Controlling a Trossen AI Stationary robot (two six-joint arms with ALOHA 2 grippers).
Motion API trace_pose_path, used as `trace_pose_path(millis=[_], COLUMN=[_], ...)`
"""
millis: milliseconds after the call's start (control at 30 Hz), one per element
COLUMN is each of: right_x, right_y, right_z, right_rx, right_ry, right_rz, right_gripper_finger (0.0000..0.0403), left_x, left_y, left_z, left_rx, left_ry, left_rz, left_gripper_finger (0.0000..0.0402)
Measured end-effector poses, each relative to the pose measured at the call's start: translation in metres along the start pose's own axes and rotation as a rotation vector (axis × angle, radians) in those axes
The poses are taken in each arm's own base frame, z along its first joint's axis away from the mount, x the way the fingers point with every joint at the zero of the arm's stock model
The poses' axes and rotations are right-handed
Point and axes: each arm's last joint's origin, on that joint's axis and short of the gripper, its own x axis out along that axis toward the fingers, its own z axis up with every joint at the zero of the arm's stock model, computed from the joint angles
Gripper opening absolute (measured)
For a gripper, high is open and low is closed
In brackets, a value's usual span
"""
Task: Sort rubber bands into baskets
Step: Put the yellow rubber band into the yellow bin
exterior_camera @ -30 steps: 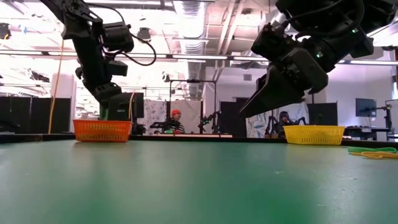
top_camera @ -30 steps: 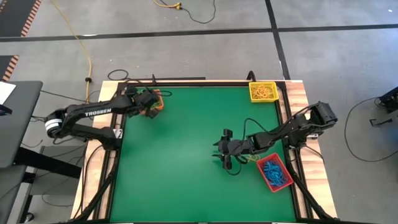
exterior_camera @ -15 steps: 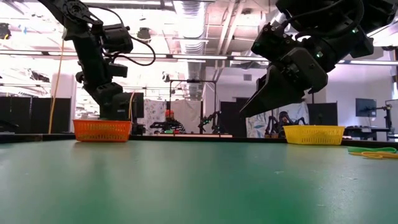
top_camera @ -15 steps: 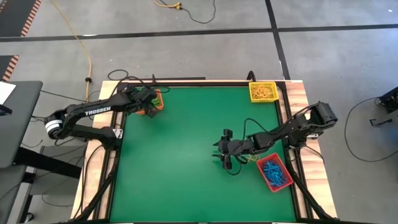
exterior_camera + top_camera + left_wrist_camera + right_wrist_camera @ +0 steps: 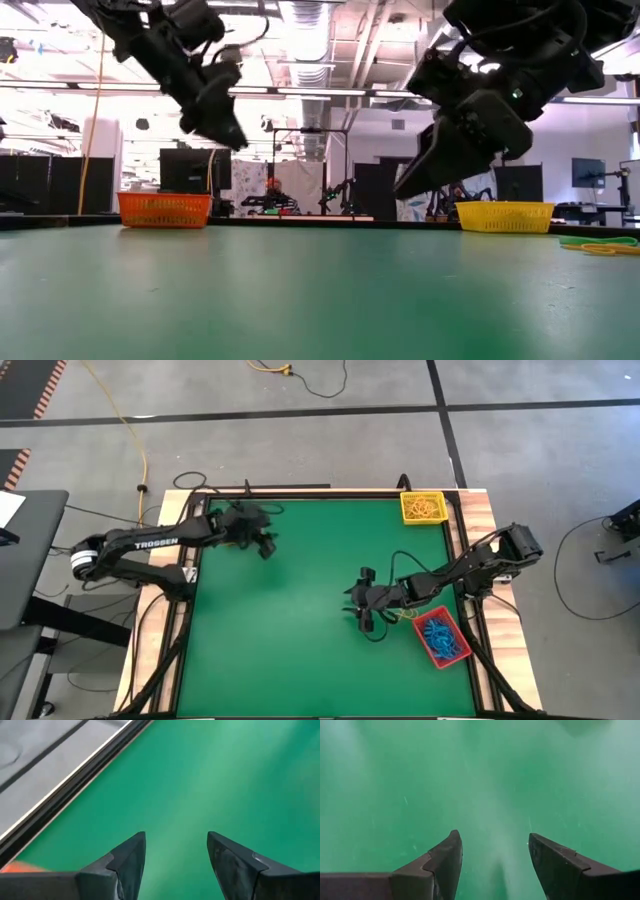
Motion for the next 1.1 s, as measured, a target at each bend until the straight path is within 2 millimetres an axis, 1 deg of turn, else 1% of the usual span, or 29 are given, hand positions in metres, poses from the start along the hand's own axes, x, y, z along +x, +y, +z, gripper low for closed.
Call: trace_pose_path(millis=[133, 267, 367, 567, 733, 833, 933, 1100], right_x=[-0.004, -0.013, -0.026, -0.064, -0.094, -0.103, -0.104, -0.097], right_y=[-0.001, 0.002, 0.002, -0.009, -0.018, -0.016, -0.009, 0.003], right_z=[-0.005, -0.010, -0.010, -0.011, -0.020, -0.026, -0.029, -0.035], right_rx=[0.031, 0.046, 0.055, 0.134, 0.262, 0.296, 0.292, 0.272], right_ry=[0.061, 0.134, 0.169, 0.272, 0.421, 0.491, 0.529, 0.571], right_rz=[-0.004, -0.005, 0.000, -0.026, -0.001, 0.019, 0.049, 0.062], right_gripper_finger=[0.0255, 0.0255, 0.0255, 0.0255, 0.0255, 0.0255, 0.0254, 0.0241], left_x=[-0.003, 0.002, 0.014, 0.052, 0.080, 0.090, 0.094, 0.093], left_y=[-0.032, -0.064, -0.087, -0.125, -0.144, -0.149, -0.152, -0.154], left_z=[0.004, 0.000, -0.006, -0.030, -0.053, -0.063, -0.067, -0.066], left_rx=[0.072, 0.151, 0.219, 0.306, 0.340, 0.351, 0.357, 0.369], left_ry=[-0.078, -0.113, -0.119, -0.106, -0.074, -0.061, -0.056, -0.077], left_rz=[-0.109, -0.193, -0.229, -0.298, -0.329, -0.337, -0.342, -0.350], left_gripper_finger=[0.0201, 0.0201, 0.0201, 0.0201, 0.0201, 0.0201, 0.0201, 0.0201])
